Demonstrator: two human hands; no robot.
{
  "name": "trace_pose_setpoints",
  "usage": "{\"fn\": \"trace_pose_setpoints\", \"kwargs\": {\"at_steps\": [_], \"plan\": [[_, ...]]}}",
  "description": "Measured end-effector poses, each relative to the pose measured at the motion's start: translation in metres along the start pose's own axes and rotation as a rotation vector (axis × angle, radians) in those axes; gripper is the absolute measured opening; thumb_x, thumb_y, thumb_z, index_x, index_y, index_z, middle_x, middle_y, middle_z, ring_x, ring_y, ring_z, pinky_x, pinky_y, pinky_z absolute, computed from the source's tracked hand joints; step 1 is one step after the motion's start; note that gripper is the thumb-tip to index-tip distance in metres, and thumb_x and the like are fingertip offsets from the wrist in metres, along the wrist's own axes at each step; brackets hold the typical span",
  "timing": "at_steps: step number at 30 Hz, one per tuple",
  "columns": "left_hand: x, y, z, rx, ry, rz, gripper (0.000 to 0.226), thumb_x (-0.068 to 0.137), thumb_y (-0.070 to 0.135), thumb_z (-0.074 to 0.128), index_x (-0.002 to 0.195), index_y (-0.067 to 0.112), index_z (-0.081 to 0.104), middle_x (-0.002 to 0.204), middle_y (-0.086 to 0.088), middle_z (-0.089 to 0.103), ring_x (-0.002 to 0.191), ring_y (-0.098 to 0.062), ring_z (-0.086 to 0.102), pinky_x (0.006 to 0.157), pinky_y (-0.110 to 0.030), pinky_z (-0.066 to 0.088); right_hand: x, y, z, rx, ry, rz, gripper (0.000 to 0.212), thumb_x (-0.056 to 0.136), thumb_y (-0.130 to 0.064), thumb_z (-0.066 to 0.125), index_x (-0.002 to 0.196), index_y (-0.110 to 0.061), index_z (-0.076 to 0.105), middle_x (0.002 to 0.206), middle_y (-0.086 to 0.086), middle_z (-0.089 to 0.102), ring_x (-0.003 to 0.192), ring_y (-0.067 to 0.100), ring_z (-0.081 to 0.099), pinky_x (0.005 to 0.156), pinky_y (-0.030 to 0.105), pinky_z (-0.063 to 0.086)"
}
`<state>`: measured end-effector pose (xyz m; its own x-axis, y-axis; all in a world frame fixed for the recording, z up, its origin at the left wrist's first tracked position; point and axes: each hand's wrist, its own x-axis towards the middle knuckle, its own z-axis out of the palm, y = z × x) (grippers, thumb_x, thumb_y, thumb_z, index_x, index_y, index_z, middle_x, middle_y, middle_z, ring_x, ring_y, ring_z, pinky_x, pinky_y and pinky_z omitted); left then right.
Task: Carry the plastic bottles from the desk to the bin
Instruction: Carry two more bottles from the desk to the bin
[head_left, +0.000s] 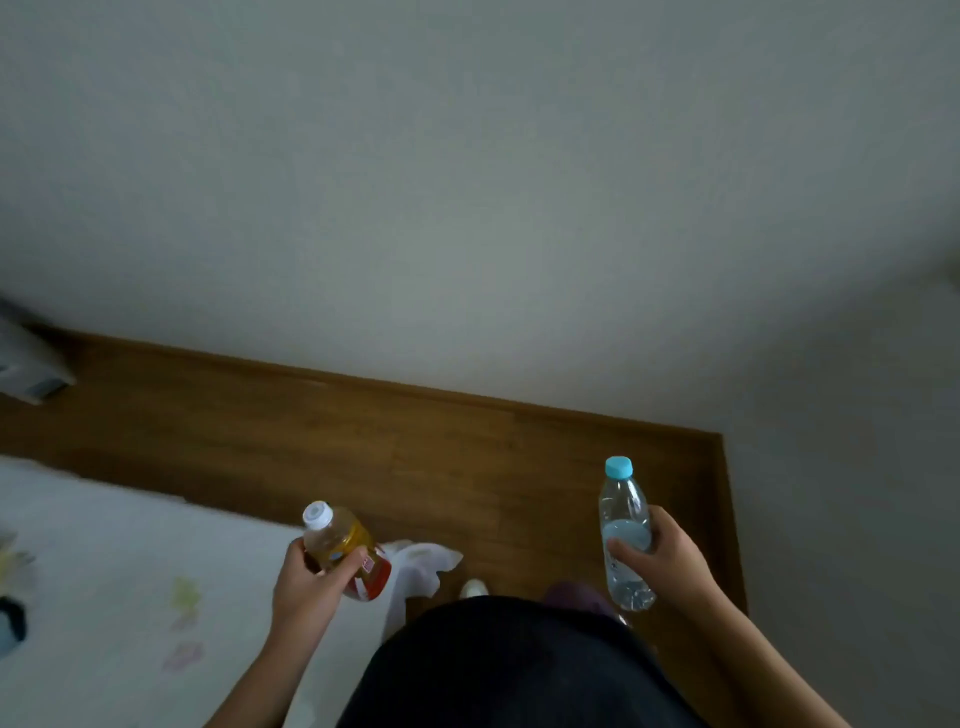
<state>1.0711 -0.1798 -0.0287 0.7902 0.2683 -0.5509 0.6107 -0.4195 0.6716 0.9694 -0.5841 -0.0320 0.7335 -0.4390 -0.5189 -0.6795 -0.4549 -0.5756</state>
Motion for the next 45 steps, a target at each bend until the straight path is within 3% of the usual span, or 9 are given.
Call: {"fn": "trace_pose_setpoints", "kwargs": {"at_steps": [8,15,19,23,31,34,37,41,45], "plan": [[0.095,0.134,0.024,-0.007,-0.081,0.157,0.063,0.073,0.029,0.088,0.128,0.021,0.058,0.115,0.003,0.067,0.108,-0.018,0.063,0.094,-0.039,0.049,0.094,-0.039,-0.034,-0.089,-0.012,0.042,0.063,0.079,-0.036,0.078,0.13,-0.012,0.051,0.108,0.001,0.065,0.082,0.012,0.065,0.06,0.021,0.052],[0.164,0.176,0.018,-0.084,0.038,0.014,0.078,0.066,0.034,0.09,0.134,0.024,0.053,0.123,0.001,0.065,0.116,-0.023,0.062,0.102,-0.049,0.049,0.238,-0.159,-0.035,-0.15,-0.142,-0.133,0.058,0.081,-0.04,0.076,0.126,-0.013,0.052,0.107,-0.001,0.064,0.082,0.014,0.062,0.061,0.019,0.049],[0.164,0.168,0.005,-0.115,0.202,-0.079,0.068,0.069,0.036,0.089,0.126,0.017,0.058,0.112,-0.003,0.069,0.104,-0.026,0.066,0.086,-0.042,0.054,0.3,-0.253,-0.019,-0.128,-0.311,-0.261,0.082,0.057,-0.074,0.074,0.116,-0.02,0.053,0.102,-0.004,0.067,0.089,0.018,0.069,0.07,0.032,0.058],[0.152,0.147,-0.011,-0.199,0.388,-0.238,0.078,0.062,0.058,0.082,0.125,0.018,0.058,0.114,-0.003,0.069,0.104,-0.027,0.067,0.091,-0.047,0.054,0.335,-0.345,0.023,-0.191,-0.488,-0.41,0.054,0.079,-0.041,0.077,0.123,-0.023,0.051,0.108,-0.005,0.065,0.092,0.011,0.066,0.071,0.02,0.051],[0.153,0.107,-0.05,-0.414,0.666,-0.505,0.077,0.049,0.064,0.075,0.109,0.017,0.063,0.098,-0.003,0.073,0.09,-0.023,0.069,0.078,-0.044,0.056,0.351,-0.511,0.141,-0.301,-0.789,-0.612,0.055,0.081,-0.037,0.077,0.128,-0.024,0.052,0.115,-0.006,0.064,0.104,0.015,0.065,0.085,0.032,0.057],[0.168,0.1,-0.072,-0.465,0.713,-0.557,0.069,0.057,0.054,0.081,0.11,0.015,0.062,0.1,-0.005,0.072,0.093,-0.024,0.068,0.079,-0.043,0.054,0.35,-0.562,0.19,-0.327,-0.858,-0.66,0.061,0.076,-0.045,0.078,0.128,-0.023,0.053,0.117,-0.004,0.066,0.105,0.016,0.065,0.09,0.038,0.058],[0.191,0.095,-0.103,-0.513,0.739,-0.588,0.074,0.054,0.054,0.079,0.113,0.013,0.062,0.104,-0.005,0.071,0.097,-0.026,0.067,0.079,-0.041,0.051,0.345,-0.605,0.233,-0.36,-0.883,-0.683,0.086,0.056,-0.07,0.071,0.127,-0.024,0.052,0.115,-0.006,0.064,0.104,0.015,0.065,0.091,0.038,0.058],[0.239,0.089,-0.163,-0.538,0.732,-0.585,0.09,0.043,0.063,0.072,0.116,0.011,0.061,0.105,-0.006,0.072,0.095,-0.025,0.068,0.077,-0.039,0.051,0.35,-0.644,0.284,-0.413,-0.861,-0.656,0.057,0.081,-0.039,0.077,0.129,-0.023,0.05,0.115,-0.003,0.063,0.105,0.017,0.064,0.092,0.039,0.057],[0.303,0.093,-0.233,-0.508,0.697,-0.532,0.088,0.052,0.059,0.074,0.125,0.011,0.058,0.114,-0.009,0.07,0.101,-0.028,0.067,0.087,-0.044,0.055,0.36,-0.682,0.32,-0.41,-0.804,-0.65,0.055,0.081,-0.034,0.078,0.127,-0.018,0.053,0.106,-0.005,0.063,0.095,0.011,0.063,0.082,0.028,0.053]]}}
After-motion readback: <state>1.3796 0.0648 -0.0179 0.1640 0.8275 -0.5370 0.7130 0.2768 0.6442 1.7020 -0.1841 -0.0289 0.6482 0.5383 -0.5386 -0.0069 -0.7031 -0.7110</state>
